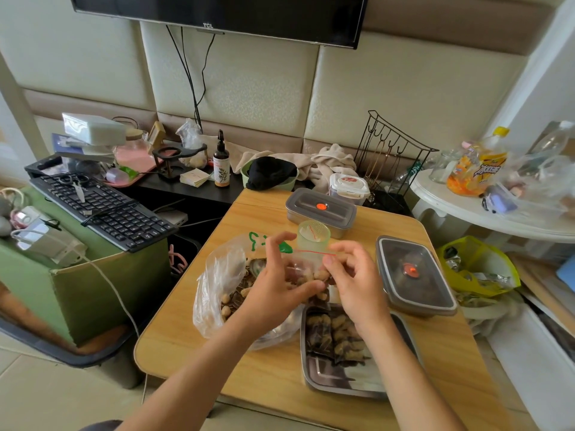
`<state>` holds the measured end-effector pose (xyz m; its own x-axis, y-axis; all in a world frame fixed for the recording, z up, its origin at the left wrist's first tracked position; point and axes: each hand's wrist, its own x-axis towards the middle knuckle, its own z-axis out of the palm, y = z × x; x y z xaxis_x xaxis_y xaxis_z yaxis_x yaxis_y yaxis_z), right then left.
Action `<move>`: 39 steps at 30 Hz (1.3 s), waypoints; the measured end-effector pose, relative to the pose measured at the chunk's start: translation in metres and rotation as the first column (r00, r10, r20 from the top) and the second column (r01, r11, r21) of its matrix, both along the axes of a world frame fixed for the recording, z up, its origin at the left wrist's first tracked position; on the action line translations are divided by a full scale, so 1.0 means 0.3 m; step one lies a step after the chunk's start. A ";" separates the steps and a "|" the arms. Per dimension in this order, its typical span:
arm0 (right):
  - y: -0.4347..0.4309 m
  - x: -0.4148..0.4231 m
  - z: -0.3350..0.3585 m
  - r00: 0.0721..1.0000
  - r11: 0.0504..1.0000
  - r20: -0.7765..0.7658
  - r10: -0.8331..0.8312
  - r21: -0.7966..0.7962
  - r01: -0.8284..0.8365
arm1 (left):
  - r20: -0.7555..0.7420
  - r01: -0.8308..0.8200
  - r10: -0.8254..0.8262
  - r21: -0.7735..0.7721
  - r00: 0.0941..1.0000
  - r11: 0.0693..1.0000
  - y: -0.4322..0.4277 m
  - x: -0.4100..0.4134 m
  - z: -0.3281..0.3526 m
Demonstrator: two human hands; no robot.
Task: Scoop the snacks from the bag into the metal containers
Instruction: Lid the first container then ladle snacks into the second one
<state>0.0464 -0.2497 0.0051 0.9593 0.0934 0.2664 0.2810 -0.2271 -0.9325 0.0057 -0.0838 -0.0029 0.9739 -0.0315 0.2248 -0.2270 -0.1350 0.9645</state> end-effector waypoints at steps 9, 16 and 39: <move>-0.066 -0.037 0.010 0.975 0.972 0.221 0.012 -0.232 0.041 | 0.056 -0.101 0.092 0.201 0.994 0.974 -0.046 -0.015 0.002; -0.172 -0.066 0.002 0.977 0.899 0.078 0.199 -0.412 -0.150 | 0.025 -0.142 0.140 0.168 0.990 0.976 -0.075 -0.036 -0.001; -0.389 -0.163 0.027 0.982 0.343 -0.133 0.134 -0.923 -0.172 | 0.171 -0.085 -0.123 0.853 0.978 0.514 -0.254 -0.097 -0.098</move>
